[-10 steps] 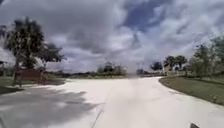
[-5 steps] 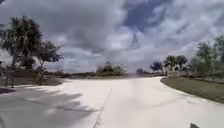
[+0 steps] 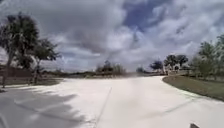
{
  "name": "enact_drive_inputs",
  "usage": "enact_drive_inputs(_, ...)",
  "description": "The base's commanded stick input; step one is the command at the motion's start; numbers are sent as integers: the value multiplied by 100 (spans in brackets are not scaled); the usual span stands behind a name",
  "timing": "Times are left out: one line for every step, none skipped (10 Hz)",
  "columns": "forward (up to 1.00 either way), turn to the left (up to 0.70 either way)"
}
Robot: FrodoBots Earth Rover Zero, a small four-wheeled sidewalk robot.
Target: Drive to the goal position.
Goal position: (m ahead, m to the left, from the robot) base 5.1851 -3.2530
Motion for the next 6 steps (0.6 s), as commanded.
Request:
enact_drive_inputs(69,1)
enact_drive_inputs(69,1)
enact_drive_inputs(69,1)
enact_drive_inputs(69,1)
enact_drive_inputs(69,1)
enact_drive_inputs(69,1)
